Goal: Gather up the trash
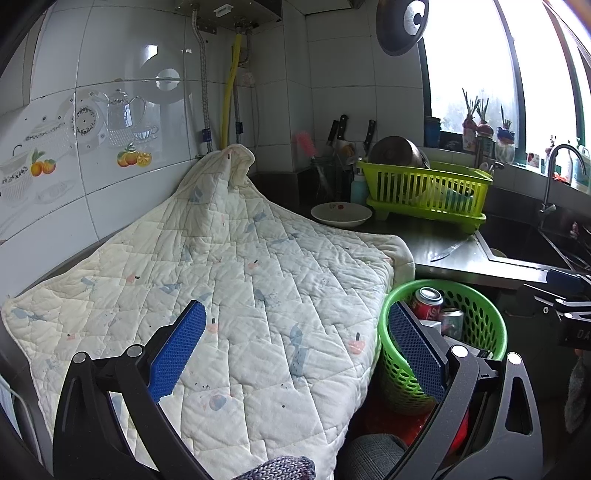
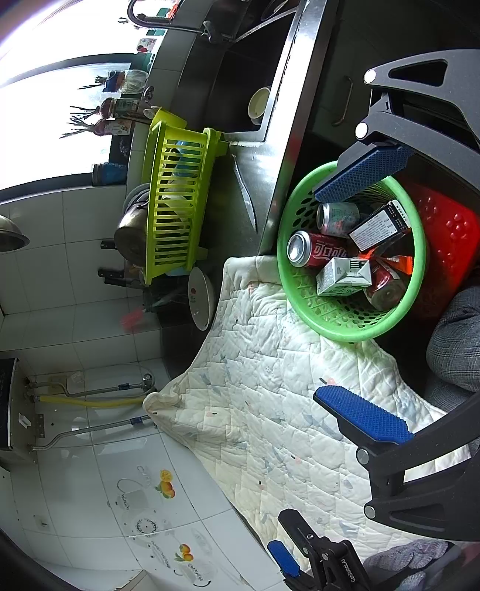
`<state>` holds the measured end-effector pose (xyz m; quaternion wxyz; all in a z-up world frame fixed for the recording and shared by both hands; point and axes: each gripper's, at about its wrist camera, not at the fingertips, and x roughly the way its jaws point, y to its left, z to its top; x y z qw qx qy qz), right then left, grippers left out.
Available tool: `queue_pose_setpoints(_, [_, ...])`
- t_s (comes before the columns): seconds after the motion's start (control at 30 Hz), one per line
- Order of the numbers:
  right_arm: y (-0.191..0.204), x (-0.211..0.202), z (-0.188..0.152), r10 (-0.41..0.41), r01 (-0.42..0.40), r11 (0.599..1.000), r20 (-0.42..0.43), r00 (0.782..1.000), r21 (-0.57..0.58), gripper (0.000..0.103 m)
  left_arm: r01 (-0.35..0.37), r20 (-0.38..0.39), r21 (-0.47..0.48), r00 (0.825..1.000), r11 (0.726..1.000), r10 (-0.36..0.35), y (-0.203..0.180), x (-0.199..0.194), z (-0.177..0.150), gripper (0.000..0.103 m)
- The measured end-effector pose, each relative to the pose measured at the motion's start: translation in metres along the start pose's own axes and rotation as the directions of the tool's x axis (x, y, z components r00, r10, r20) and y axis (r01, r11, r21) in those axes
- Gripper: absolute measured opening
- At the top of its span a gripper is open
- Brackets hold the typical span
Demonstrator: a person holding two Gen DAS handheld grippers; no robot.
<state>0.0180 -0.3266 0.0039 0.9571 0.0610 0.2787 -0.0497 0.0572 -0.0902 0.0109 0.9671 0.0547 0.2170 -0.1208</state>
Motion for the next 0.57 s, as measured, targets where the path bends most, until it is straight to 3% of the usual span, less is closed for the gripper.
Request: queue_pose_setpoints(0.57, [0.0014,0.0006,-0.0014,0.001,-0.001,1.0,0.002,1.0,0.011,0.096,-0.011,-0.011,-0.024,1.0,1.0,0.011,0.0044,0.0023,-0.0003,0.098])
